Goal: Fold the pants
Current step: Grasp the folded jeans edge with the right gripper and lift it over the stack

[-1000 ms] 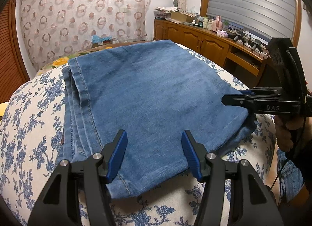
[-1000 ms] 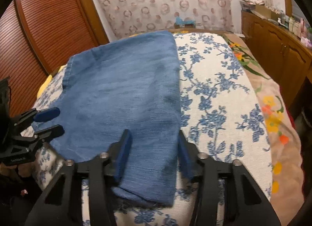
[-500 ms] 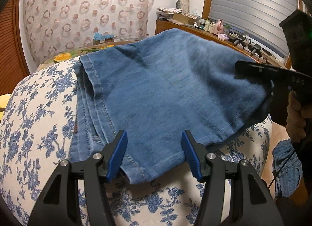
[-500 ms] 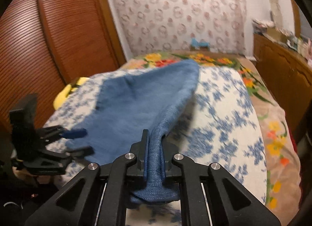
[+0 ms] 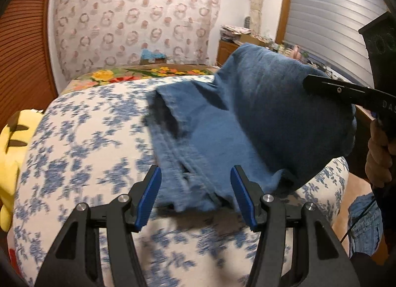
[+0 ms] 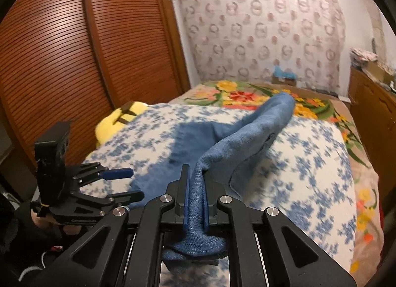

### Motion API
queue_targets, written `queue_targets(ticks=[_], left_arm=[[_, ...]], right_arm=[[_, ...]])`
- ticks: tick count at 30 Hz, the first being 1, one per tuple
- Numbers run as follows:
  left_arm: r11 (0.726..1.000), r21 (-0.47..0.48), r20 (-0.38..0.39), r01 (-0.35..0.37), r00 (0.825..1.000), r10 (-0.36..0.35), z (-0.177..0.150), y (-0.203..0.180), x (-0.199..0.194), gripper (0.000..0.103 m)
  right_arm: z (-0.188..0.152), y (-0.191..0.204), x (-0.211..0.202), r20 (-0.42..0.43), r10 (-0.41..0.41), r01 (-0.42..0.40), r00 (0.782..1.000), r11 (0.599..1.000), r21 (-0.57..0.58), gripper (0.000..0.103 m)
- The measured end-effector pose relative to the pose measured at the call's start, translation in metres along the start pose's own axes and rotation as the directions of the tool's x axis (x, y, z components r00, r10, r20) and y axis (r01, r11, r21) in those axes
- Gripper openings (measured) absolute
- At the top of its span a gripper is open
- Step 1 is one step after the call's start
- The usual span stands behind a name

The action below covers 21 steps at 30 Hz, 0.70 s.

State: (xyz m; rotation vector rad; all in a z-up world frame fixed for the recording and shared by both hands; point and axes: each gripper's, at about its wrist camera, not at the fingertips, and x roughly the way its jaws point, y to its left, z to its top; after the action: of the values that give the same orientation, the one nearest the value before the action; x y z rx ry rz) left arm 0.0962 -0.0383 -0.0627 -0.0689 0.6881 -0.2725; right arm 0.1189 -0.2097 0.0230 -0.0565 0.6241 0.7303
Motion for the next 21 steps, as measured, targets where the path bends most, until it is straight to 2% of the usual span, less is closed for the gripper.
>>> queue_targets(ticks=[10,21], left_arm=[[0.99,-0.108,0.037,-0.086,0.995,0.091,-0.011,0.06,-0.029,0.057],[0.981,-0.157,0.042,-0.11,0.992,0.118,-0.022,0.085,-0.032,0.057]], right_arm=[[0.006,0.059,0.063,-0.076,0.112,-0.118,0.991,0.99,-0.072,0.005],[-0.013,0.08,0.103,-0.176,0.144,-0.159,0.974,0.984,-0.075,0.005]])
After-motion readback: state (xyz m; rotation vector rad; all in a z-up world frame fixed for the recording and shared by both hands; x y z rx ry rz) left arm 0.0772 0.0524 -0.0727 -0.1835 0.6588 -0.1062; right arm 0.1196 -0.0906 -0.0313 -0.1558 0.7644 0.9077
